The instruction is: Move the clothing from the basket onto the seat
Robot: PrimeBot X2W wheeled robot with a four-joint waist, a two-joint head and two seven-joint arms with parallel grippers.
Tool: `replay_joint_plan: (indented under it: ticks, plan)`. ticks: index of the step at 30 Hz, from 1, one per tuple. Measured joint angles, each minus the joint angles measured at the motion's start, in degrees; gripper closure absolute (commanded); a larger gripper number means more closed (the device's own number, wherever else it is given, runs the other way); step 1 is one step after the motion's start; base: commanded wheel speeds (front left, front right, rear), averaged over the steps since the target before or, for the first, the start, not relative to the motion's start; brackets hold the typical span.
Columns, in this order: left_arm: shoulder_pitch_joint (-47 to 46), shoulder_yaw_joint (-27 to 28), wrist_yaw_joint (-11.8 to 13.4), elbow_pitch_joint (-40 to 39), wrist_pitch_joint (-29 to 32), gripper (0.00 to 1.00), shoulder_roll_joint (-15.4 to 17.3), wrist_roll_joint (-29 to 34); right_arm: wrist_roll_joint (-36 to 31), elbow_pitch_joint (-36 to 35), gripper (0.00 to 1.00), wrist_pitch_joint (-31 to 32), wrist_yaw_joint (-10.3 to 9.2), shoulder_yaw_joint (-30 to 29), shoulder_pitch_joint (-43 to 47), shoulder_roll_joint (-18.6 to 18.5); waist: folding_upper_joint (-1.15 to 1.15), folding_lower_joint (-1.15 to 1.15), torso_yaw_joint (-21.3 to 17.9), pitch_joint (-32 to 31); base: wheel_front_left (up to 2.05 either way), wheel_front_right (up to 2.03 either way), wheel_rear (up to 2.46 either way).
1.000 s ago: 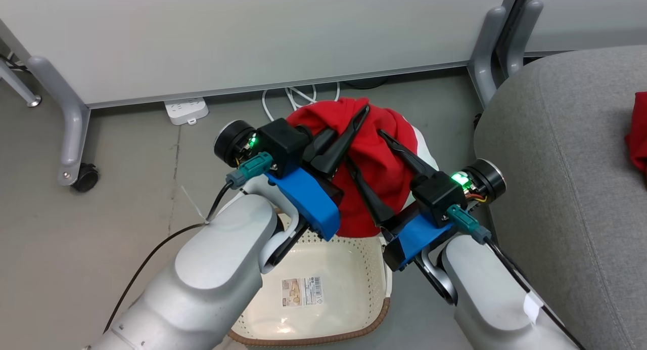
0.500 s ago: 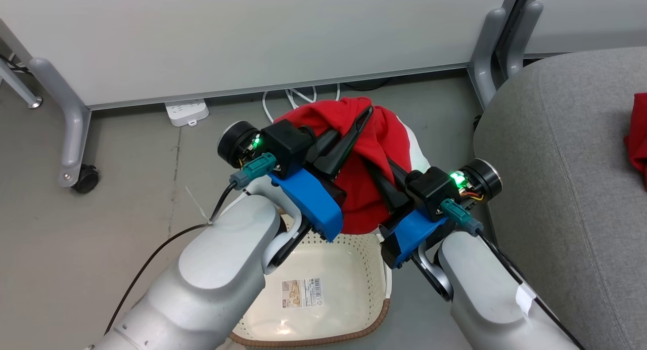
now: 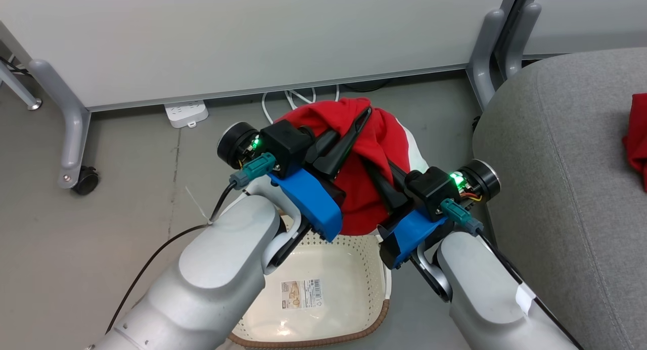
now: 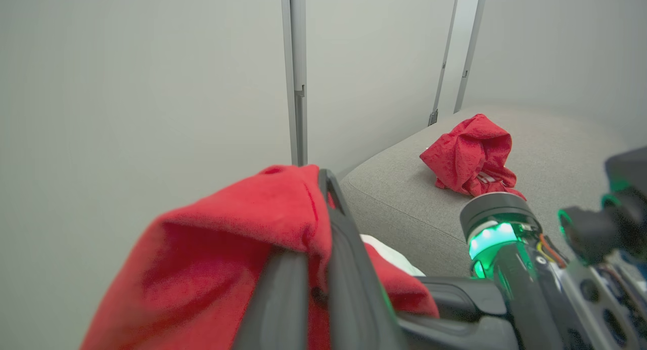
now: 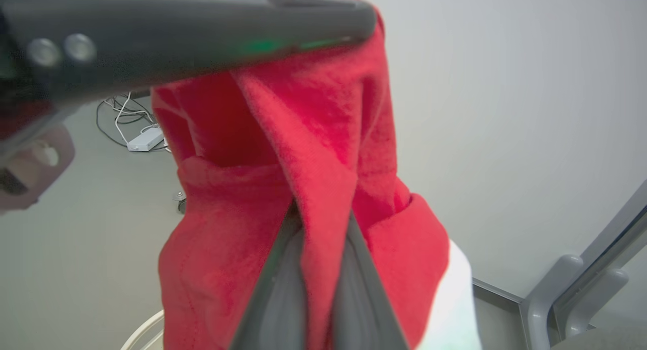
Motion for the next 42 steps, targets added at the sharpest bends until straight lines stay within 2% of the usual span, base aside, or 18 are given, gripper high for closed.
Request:
replay_joint_plan:
  ticks: [11,12,13,14,29,42]
  plan:
    - [-0.06,-0.19,-0.18,0.29,-0.05,1.00,0.05,-0.19,0.73,-0.27,1.00,0.00,0.00,0.36,0.00,0.02,0.00,-0.01,-0.13,0.05,0.00,0.00,0.00]
    - [-0.10,-0.23,-0.18,0.40,-0.04,0.79,0.04,-0.20,0.79,-0.30,1.00,0.00,0.00,0.37,0.00,0.02,0.00,-0.01,-0.15,0.09,0.00,0.00,0.00]
    - [-0.12,-0.29,-0.16,0.53,-0.01,0.23,0.05,-0.20,0.79,-0.31,1.00,0.00,0.00,0.36,0.00,0.02,0.00,0.00,-0.16,0.12,0.00,0.00,0.00]
    - [-0.15,-0.41,0.07,0.69,0.03,0.00,0.07,-0.19,0.80,-0.34,1.00,0.00,0.00,0.36,0.00,0.02,0.00,-0.01,-0.17,0.14,0.00,0.00,0.00]
    - [-0.40,-1.20,0.49,1.65,0.55,0.00,0.45,-0.36,1.43,-1.27,1.00,0.00,0.00,-0.52,-0.13,0.08,0.00,-0.01,-0.79,1.04,0.00,0.00,0.00]
    - [-0.36,-1.86,1.10,0.91,1.30,0.00,2.44,-0.68,2.63,-4.22,1.00,0.01,0.00,-7.53,-0.43,0.13,0.00,0.00,-5.79,3.02,0.00,0.00,0.00]
